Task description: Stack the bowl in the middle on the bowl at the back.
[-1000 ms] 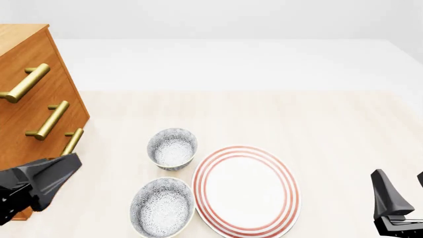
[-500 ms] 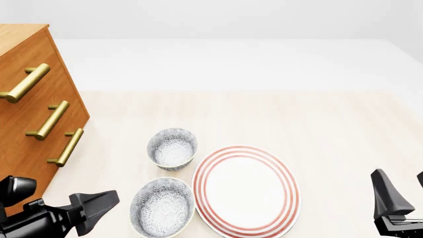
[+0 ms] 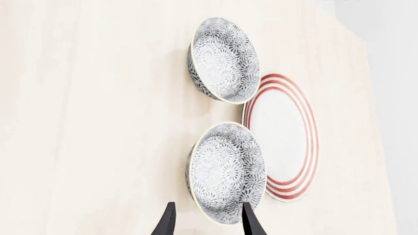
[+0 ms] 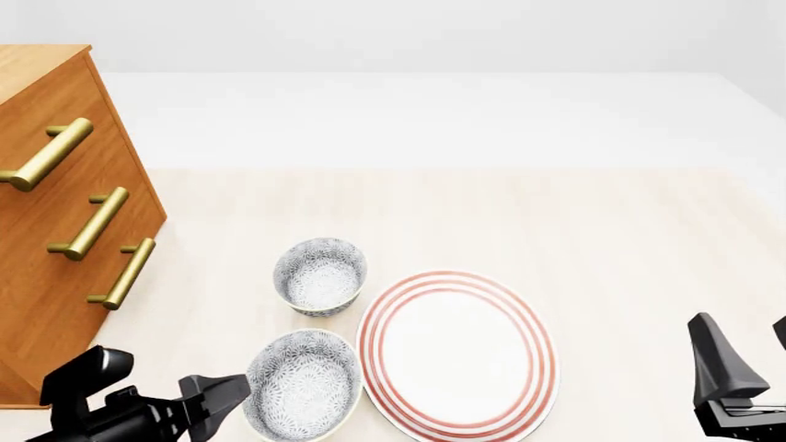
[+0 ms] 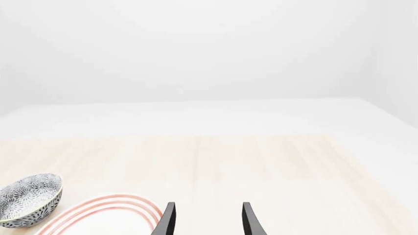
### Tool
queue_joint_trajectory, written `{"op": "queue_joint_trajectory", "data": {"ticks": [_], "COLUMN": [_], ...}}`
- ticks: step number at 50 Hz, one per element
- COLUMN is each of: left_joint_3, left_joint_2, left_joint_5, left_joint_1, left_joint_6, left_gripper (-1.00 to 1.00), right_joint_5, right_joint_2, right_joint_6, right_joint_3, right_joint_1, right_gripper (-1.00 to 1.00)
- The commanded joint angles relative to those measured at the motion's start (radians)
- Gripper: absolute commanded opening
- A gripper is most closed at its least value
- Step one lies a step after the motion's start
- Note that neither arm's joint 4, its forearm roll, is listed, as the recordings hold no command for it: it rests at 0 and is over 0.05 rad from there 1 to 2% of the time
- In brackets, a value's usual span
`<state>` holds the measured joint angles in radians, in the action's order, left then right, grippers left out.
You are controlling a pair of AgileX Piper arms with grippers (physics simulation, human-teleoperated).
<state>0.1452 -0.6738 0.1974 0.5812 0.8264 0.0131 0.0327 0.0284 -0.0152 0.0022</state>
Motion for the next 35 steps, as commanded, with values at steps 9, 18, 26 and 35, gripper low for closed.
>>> {"op": "queue_joint_trajectory", "data": {"ticks": [9, 18, 26, 35], "left_joint_3": [-0.088, -0.113, -0.115, -0.119], "left_joint_2": [-0.271, -0.401, -0.492, -0.565], "left_joint_5": [-0.342, -0.48, -0.57, -0.653], "left_joint_1": [-0.029, -0.07, -0.074, -0.054], "left_joint_6": [0.016, 0.002, 0.0, 0.019], "left_gripper": [1.0, 1.0, 1.0, 1.0], "right_joint_5": [-0.005, -0.013, -0.016, -0.015], "right_joint_2": [-0.006, -0.016, -0.018, -0.017], "right_joint_6": [0.001, 0.002, 0.001, 0.003], "right_joint_3": [0.002, 0.001, -0.001, -0.001], "right_joint_1": [0.0, 0.0, 0.0, -0.002], "right_gripper": [1.0, 1.0, 1.0, 1.0]}}
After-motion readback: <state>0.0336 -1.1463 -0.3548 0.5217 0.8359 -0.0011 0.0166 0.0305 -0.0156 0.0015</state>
